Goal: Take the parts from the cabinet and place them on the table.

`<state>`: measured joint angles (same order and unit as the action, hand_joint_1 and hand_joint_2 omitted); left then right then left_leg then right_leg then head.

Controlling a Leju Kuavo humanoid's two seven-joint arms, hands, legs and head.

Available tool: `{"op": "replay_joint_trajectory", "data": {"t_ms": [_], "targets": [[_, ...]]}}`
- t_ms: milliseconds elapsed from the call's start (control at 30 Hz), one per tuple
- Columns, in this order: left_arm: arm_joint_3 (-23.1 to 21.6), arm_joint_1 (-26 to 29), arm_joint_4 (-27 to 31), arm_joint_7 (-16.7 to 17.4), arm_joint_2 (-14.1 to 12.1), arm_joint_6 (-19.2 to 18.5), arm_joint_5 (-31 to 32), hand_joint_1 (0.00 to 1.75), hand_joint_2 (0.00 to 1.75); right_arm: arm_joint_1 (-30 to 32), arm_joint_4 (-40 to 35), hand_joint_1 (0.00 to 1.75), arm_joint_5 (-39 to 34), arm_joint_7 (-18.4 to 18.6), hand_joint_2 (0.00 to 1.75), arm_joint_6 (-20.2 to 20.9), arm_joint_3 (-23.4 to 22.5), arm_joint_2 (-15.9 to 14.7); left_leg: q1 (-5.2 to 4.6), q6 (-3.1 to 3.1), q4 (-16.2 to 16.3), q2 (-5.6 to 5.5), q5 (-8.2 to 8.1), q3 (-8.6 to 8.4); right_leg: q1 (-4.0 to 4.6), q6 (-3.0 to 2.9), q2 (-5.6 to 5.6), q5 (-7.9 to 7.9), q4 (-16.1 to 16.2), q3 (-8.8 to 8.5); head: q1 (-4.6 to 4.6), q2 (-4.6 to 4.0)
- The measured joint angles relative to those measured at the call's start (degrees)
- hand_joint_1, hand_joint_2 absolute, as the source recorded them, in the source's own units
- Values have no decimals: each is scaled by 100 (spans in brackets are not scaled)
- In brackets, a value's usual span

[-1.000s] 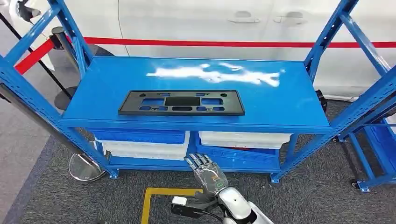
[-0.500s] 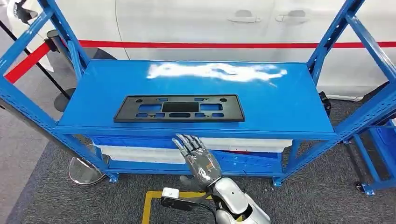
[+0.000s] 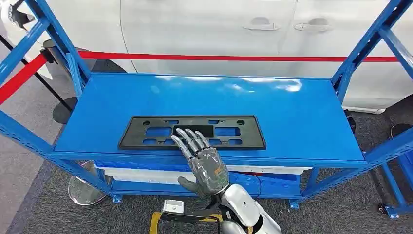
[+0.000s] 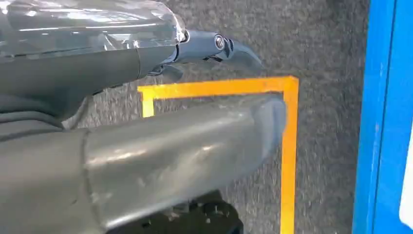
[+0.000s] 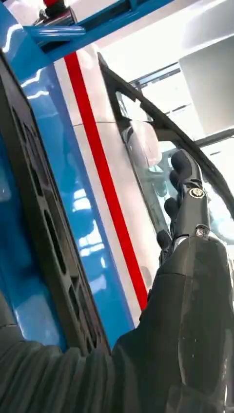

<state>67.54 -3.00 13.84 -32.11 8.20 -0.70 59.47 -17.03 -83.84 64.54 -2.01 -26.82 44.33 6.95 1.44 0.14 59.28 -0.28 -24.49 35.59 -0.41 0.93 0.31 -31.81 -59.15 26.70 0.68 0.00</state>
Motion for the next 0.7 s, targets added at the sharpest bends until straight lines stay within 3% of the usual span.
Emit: {"op": "replay_joint_trajectory", "data": {"t_ms": [33,67,133,167,200,233,300,333,367,400,433,467,533,567,633,667,700], "targets": [[0,-5,0,-4,0,13,7,0,0,-8,0,0,0,0,175,2,0,-2,0,33,-29,-2,-21,-63,-1,18,-4,11,-304,153,-24,0],[0,-17,0,-20,0,39,24,0,0,-12,0,0,0,0,175,2,0,-4,-1,75,-42,-2,-51,-105,-3,37,-7,-125,-746,442,-46,0],[-2,-32,0,-33,0,68,72,0,0,7,2,0,0,0,175,4,0,-15,-20,115,-44,-7,-124,-163,-3,54,-7,-545,-1482,1022,-46,0],[0,-31,0,-33,0,70,74,0,0,13,4,0,0,0,175,4,0,-17,-28,119,-44,-11,-151,-193,-2,48,-7,-594,-1618,1182,-46,0],[0,-30,0,-33,0,72,79,0,0,13,6,0,0,0,175,4,0,-22,-40,121,-44,-19,-195,-253,1,30,-7,-449,-1576,1290,-44,0],[-2,-27,0,-33,0,79,79,0,0,13,6,0,0,0,175,4,0,-24,-53,117,-44,-23,-238,-326,9,-5,-7,-128,-1290,1250,-46,0],[-2,-28,0,-28,0,83,81,0,0,10,6,0,0,0,175,9,0,-24,-80,104,-49,-29,-324,-471,48,-118,-7,622,-355,955,-52,0],[-2,-23,-6,-24,22,83,90,0,0,10,11,0,0,0,175,20,0,-28,-70,91,-80,-29,-354,-490,76,-188,-14,666,-131,853,-33,0],[-2,-45,-15,-24,31,81,92,0,0,0,15,0,0,2,175,42,0,-31,-73,61,-72,-32,-341,-510,114,-205,-20,542,-87,920,5,0],[-4,-62,-15,-22,28,70,118,0,0,-11,15,0,0,0,175,68,2,-35,-70,10,-59,-25,-359,-476,127,-214,-18,667,1,902,-50,0],[-7,-54,-15,-22,26,63,129,0,0,-16,20,0,0,2,175,81,2,-42,-75,-36,-30,-19,-337,-507,134,-228,-4,690,29,913,-48,0],[-13,-47,-15,-26,28,44,170,0,0,-36,26,0,-9,0,175,100,2,-48,-84,-97,4,-12,-288,-499,124,-275,4,660,57,887,-42,0],[-15,-53,-15,-26,13,24,168,0,0,-71,31,0,-22,0,175,109,2,-52,-74,-134,153,-3,-442,-473,61,-311,-2,688,143,766,-46,0],[-15,-63,-15,-24,15,22,168,0,0,-94,35,0,-24,0,175,116,2,-52,-71,-150,343,-1,-574,-389,55,-327,-4,683,146,764,-26,0],[-15,-69,-18,-24,20,5,168,0,0,-108,56,0,-28,0,175,136,2,-61,-55,-202,1174,-1,-1019,32,69,-343,-21,674,143,769,-13,0],[-15,-57,-17,-24,11,4,168,0,0,-106,74,0,-31,0,175,142,2,-70,-52,-214,1509,-1,-1141,209,72,-346,-21,672,137,774,-4,0],[-15,-45,-20,-24,7,0,168,0,0,-104,96,0,-31,0,175,149,2,-77,-49,-233,1563,0,-1100,256,70,-345,-19,670,131,772,-9,0]]}}
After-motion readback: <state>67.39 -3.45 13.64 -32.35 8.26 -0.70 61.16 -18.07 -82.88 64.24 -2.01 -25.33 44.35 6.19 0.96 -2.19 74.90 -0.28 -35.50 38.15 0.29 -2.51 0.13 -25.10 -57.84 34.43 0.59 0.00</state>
